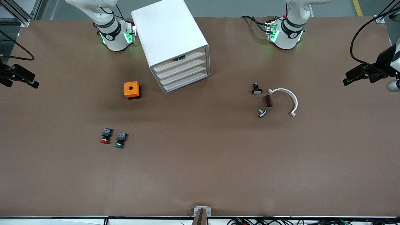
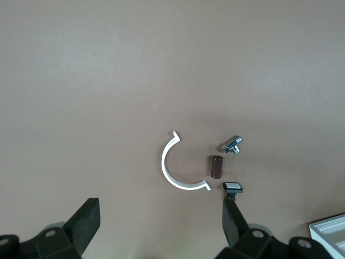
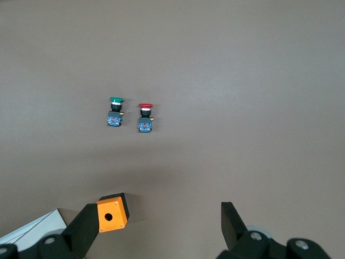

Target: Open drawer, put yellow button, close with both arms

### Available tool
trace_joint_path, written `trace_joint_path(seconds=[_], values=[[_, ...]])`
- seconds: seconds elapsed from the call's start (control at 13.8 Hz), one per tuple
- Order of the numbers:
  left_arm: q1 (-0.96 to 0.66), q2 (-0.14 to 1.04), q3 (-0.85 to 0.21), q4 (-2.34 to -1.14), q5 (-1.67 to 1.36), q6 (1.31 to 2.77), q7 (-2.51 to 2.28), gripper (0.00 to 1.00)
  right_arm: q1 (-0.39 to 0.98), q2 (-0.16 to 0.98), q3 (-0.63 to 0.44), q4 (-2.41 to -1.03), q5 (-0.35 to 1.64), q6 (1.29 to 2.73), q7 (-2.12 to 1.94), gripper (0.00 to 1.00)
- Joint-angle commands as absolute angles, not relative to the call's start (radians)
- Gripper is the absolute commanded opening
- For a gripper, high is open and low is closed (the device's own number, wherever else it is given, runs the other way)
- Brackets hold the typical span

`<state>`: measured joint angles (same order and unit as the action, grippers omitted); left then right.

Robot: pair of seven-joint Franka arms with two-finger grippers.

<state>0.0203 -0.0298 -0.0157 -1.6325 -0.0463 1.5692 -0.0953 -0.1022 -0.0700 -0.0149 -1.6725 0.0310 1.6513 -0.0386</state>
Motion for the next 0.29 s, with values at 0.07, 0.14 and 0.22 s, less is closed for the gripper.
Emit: trace_joint_path(seconds=[0.07,0.14,0.22], values=[[0.014,-0.031,-0.017,-1.612,-0.026,1.552,-0.081,1.0,-0.114,-0.092,-0.002,-1.672,0.035,1.638,-0.023,1.0],[0.014,-0.031,-0.017,-1.611,-0.026,1.552,-0.081,1.0,-0.114,-0.092,-0.002,-1.671,0.035,1.634,-0.025,1.0],[0.012,-0.031,-0.018,-1.612,-0.026,1.552,-0.083,1.0,-0.114,-0.092,0.0,-1.663,0.035,1.632,-0.02,1.0]])
